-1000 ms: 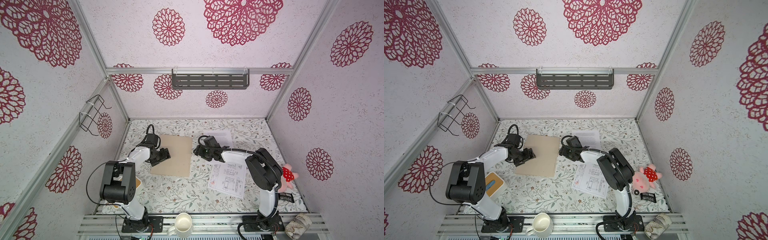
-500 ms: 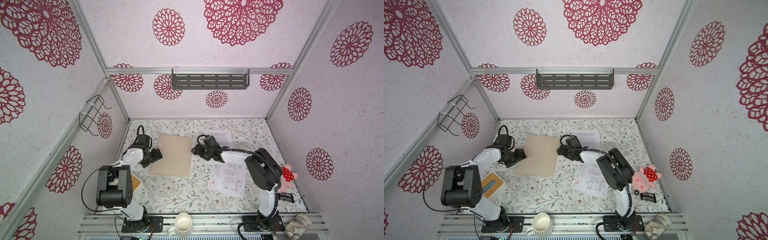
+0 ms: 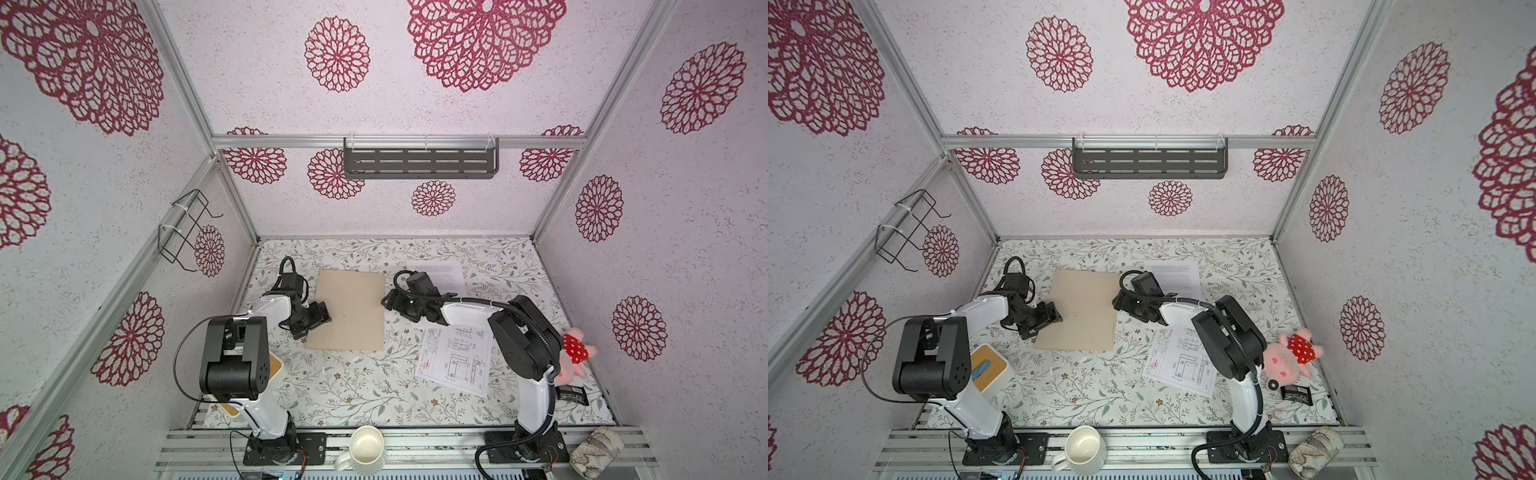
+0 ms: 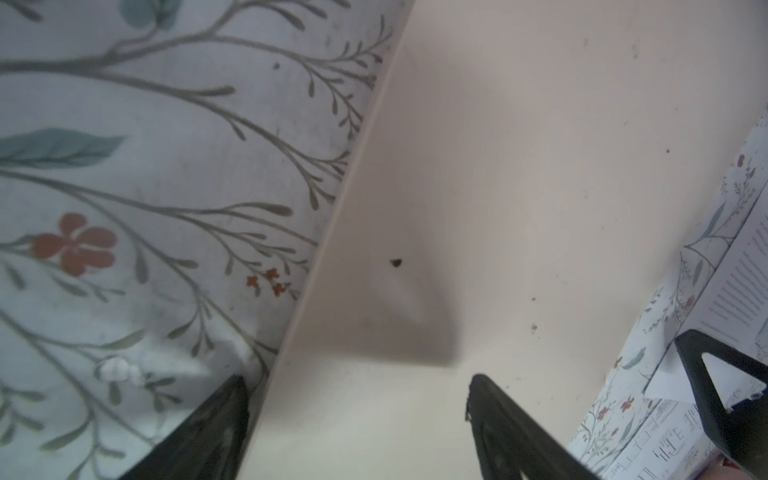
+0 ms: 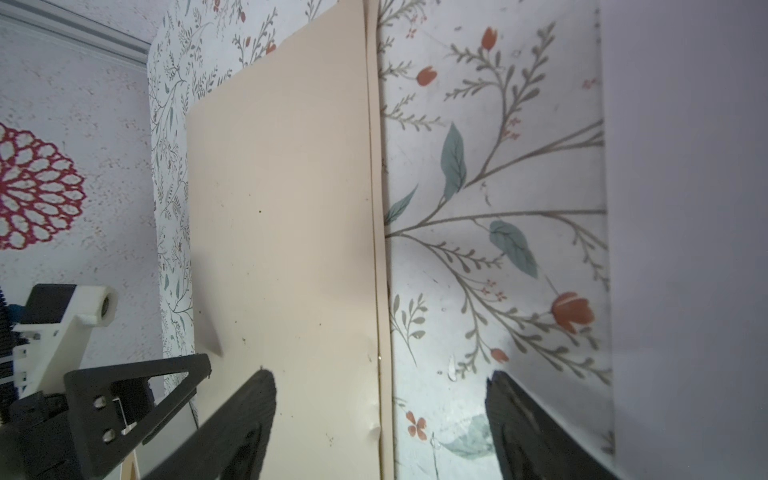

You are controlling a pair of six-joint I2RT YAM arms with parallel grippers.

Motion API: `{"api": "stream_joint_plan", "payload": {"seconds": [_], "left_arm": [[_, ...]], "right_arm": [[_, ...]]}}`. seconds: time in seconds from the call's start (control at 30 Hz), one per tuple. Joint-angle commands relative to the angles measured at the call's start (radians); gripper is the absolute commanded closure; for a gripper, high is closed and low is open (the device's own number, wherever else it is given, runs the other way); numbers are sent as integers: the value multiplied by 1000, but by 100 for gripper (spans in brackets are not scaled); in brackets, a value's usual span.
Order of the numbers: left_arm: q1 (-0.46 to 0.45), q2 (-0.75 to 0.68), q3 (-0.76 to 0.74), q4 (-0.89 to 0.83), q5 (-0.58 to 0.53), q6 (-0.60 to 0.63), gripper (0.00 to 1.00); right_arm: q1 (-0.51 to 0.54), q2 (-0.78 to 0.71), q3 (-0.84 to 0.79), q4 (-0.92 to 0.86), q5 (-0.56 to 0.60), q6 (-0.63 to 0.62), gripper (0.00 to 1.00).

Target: Put the files into the folder

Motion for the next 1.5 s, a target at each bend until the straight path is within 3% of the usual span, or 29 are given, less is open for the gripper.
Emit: {"api": "stream_joint_plan", "payload": {"seconds": [0.0,0.37,0.83,1.47], "left_arm": [[-31,18,32,33,39,17,14],[-131,85,129,56,32,6,15],[-135,103,145,51,-5,-12,14],[-150,198,231,85,47,-27,15]], "right_arm": [[-9,-5,16,10,-10,11,17],[-12,-27,41,-84,8,-42,24],[-12,-27,14,-92,18,-64,24],[15,-35,-42,-101,-3,-25,29]]}}
